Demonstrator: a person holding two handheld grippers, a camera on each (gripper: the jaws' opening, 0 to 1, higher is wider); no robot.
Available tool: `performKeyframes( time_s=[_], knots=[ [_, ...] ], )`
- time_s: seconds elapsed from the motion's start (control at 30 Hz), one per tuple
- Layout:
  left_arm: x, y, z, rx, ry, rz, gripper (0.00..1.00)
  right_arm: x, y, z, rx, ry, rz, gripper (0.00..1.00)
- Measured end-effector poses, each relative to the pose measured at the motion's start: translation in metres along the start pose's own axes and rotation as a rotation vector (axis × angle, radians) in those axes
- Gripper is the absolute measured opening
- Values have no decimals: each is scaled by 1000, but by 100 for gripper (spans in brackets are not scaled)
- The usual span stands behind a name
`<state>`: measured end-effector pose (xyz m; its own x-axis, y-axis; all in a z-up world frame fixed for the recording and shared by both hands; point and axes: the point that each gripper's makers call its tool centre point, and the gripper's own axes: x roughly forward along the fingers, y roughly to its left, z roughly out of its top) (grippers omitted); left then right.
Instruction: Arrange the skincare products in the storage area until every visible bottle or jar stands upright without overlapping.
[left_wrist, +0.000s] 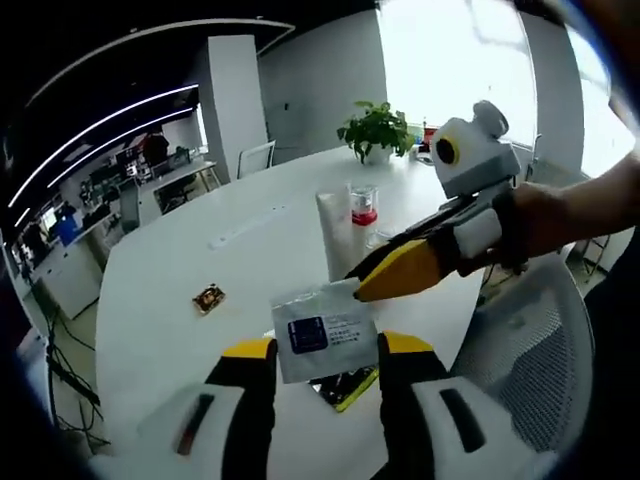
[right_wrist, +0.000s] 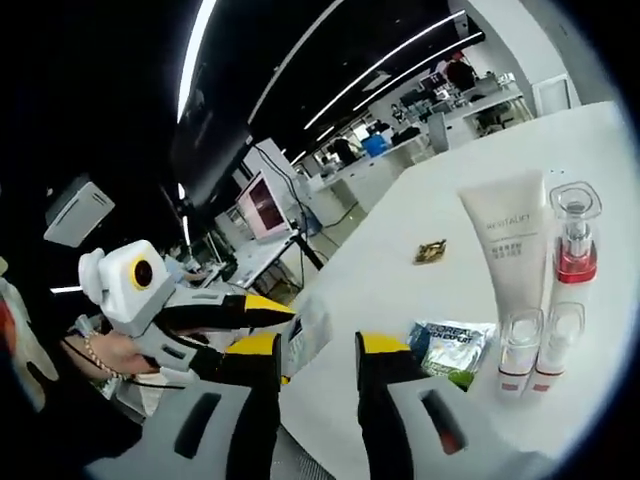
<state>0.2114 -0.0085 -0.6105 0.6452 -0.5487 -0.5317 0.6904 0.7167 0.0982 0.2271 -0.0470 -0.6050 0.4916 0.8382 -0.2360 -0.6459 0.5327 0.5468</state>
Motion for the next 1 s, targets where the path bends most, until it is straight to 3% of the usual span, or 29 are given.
performKeyframes(
  time_s=[0.23, 0.37, 0.57, 0.83, 1.0],
  knots=[
    [0, -4, 4, -1, -15, -9, 38, 0, 3, -3, 40, -4, 20, 18],
    [0, -3, 3, -5, -14, -8, 37, 0, 3, -4, 67, -12, 31, 4],
    [2, -3, 0, -32, -11, -13, 37, 0, 10, 0, 142, -41, 64, 1],
    [0, -5, -1, -70, -10, -37, 38, -2, 6, -1, 151, -39, 45, 1],
    [-4, -2, 0, -239, -50, -89, 40, -5, 5, 2, 167, -49, 54, 1]
  ],
)
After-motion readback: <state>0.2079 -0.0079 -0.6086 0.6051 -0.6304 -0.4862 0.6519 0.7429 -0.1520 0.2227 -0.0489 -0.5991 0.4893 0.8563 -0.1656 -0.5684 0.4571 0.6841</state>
